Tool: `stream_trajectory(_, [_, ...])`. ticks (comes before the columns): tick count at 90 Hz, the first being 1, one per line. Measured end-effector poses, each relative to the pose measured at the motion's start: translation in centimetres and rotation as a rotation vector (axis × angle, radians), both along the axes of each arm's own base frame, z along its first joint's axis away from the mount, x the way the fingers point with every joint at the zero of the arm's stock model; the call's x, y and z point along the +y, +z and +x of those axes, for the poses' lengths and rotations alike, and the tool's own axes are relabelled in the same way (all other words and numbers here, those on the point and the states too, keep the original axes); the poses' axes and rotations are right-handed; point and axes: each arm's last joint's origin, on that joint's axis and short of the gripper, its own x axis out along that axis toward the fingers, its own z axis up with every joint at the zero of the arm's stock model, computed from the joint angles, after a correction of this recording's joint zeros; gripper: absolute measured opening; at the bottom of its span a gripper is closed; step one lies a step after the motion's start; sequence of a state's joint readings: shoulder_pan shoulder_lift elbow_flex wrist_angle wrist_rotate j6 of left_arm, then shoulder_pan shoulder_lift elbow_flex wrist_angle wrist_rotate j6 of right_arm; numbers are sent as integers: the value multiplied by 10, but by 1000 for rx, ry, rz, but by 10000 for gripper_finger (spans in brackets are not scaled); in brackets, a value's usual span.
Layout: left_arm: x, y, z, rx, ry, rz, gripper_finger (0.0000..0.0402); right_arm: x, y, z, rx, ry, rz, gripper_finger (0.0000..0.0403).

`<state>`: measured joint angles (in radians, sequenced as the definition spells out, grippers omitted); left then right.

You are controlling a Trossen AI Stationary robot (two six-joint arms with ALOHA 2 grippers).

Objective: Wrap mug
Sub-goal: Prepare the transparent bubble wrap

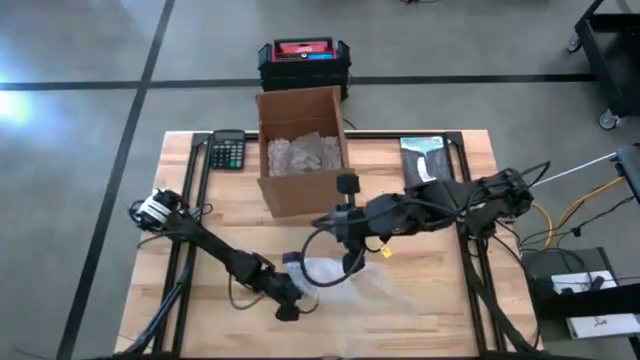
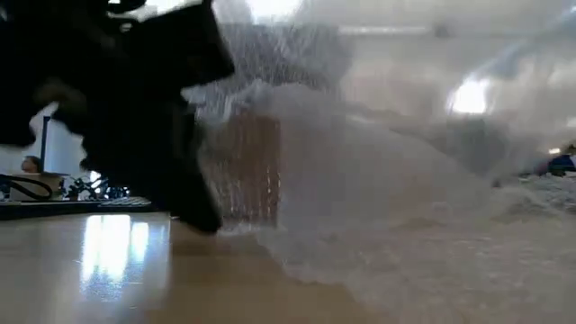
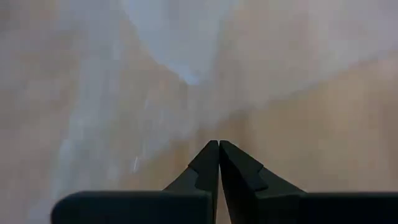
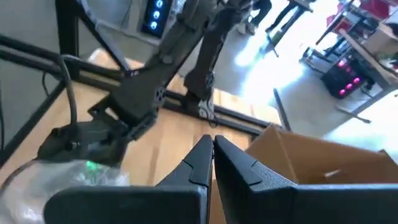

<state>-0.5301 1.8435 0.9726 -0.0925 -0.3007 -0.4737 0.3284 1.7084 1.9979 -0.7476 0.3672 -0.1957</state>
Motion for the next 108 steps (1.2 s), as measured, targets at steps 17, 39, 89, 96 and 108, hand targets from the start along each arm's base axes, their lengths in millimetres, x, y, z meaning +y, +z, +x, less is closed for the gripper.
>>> stream_trajectory(17, [6, 23, -7, -54, 101, 32, 0, 3, -18, -13, 197, -58, 52, 0])
stream_trajectory(39, [8, 81, -9, -309, 53, -36, 0, 22, -67, -38, 497, -218, 116, 0])
stream_trajectory(89, [52, 107, 11, -547, 337, 163, 0, 96, -238, -96, 556, -364, 319, 0])
stream_trajectory(96, [53, 111, 9, -568, 380, 169, 0, 99, -256, -96, 483, -316, 399, 0])
stream_trajectory(108, [55, 114, 7, -575, 400, 177, 0, 99, -288, -96, 373, -252, 510, 0])
